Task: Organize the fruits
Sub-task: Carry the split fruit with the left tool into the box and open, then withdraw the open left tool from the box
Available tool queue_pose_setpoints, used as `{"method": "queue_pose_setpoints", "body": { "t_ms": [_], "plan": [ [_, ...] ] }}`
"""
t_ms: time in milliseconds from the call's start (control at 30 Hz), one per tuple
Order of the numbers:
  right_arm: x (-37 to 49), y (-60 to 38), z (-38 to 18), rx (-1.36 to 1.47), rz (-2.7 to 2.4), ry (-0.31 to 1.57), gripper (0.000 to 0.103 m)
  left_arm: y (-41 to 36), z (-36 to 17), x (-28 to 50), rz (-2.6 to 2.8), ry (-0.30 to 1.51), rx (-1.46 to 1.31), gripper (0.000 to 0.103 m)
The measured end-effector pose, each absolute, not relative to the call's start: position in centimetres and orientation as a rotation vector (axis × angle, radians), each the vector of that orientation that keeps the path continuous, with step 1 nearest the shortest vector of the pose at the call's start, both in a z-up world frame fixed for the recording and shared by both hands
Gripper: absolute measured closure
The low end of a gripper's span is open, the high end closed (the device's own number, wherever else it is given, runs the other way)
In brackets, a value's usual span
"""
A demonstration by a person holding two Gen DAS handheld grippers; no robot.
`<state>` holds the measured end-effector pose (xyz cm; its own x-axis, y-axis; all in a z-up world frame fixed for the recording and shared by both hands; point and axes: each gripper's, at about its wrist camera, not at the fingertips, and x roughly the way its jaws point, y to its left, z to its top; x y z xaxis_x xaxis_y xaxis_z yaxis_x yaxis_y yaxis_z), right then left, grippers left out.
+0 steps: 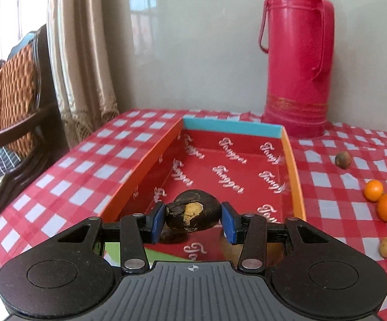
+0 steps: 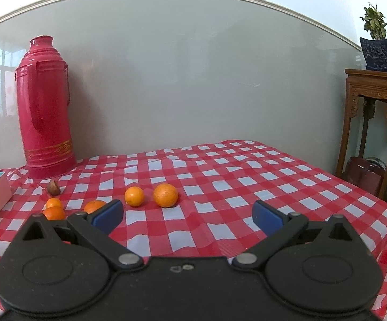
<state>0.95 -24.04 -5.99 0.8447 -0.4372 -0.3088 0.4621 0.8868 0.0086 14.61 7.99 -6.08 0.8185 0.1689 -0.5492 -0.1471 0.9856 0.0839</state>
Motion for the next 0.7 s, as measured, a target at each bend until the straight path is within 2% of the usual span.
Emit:
{"method": "queue_pose_setpoints", "body": {
  "t_ms": [300,333,400,467,700],
  "plan": [
    [1.1,-23.7,-6.0,0.071,-0.464,0.308,0.005,7.7,-6.6,14.9,0.186,0.62,0.054,0.057],
    [1.1,-23.6,-6.0,0.071,-0.462,0.308,0.005,7.7,-6.5,14.9,0.19,0.621,0.049,0.054],
    [1.1,-23.6,-6.0,0.07,-0.461,0.308,0.005,7.9,-6.5,14.9,0.22,0.619,0.038,0.04],
    [1.1,-23.7,-6.0,0.07,-0.459,0.308,0.005,8.1,-6.3,14.6,0.235,0.599,0.036,0.019],
    [1.1,-23.5,-6.0,0.07,-0.451,0.309,0.005,8.3,-5.3,12.9,0.26,0.537,0.047,0.0]
  ]
}}
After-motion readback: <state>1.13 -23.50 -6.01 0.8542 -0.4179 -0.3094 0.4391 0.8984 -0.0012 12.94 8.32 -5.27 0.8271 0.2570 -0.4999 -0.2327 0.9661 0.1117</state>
